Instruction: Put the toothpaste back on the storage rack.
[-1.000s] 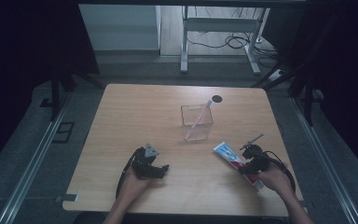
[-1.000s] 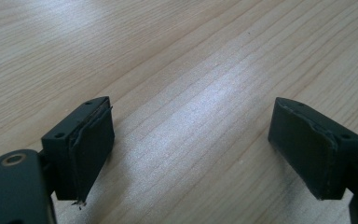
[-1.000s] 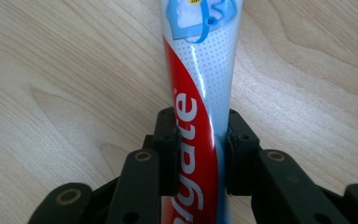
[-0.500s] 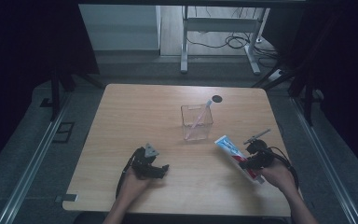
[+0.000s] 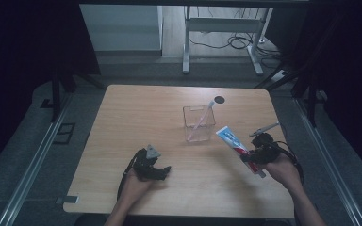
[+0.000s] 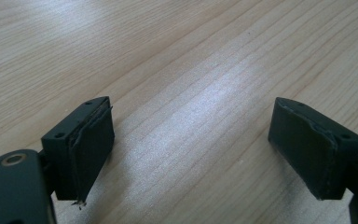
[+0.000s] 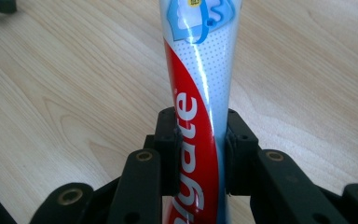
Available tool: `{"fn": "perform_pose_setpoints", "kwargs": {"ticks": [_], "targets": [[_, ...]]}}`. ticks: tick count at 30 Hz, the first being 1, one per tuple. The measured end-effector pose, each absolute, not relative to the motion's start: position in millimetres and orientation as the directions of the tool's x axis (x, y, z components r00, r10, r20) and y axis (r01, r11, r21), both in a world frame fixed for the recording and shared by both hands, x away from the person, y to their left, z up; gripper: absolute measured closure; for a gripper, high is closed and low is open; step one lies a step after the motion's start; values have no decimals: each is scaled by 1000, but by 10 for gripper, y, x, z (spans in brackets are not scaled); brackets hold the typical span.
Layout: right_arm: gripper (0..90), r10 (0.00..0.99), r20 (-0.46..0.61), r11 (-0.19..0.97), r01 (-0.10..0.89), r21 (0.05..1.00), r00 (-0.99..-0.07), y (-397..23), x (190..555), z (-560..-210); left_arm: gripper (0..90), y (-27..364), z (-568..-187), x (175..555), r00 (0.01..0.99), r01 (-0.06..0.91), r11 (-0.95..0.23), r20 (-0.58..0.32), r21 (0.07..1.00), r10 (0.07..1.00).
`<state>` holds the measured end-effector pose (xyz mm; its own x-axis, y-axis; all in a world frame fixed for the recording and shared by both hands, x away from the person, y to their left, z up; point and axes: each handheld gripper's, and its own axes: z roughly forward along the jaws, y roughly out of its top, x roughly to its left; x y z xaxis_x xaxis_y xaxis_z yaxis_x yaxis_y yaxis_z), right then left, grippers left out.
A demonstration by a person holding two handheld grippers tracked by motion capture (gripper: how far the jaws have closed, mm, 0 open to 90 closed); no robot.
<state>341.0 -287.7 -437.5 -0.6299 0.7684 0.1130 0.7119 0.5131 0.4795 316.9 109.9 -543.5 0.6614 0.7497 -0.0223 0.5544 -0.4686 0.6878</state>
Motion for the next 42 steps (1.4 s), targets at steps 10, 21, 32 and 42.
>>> {"fn": "perform_pose_setpoints", "kwargs": {"ticks": [10, 21, 32, 42], "targets": [[707, 755, 109, 512, 685, 518, -647, -2815, 3404, -4202, 143, 1097, -5436, 3169, 659, 555, -465, -24, 690, 751], [708, 741, 93, 514, 651, 558, -665, -2690, 3439, -4014, 144, 1097, -5435, 3169, 660, 555, -466, -24, 689, 751], [707, 735, 82, 511, 630, 585, -673, -2542, 3573, -3999, 144, 1097, -5435, 3169, 660, 555, -467, -24, 688, 751], [708, 740, 80, 492, 619, 612, -668, -2461, 3666, -4033, 144, 1097, -5435, 3169, 660, 555, -466, -24, 689, 751]]}}
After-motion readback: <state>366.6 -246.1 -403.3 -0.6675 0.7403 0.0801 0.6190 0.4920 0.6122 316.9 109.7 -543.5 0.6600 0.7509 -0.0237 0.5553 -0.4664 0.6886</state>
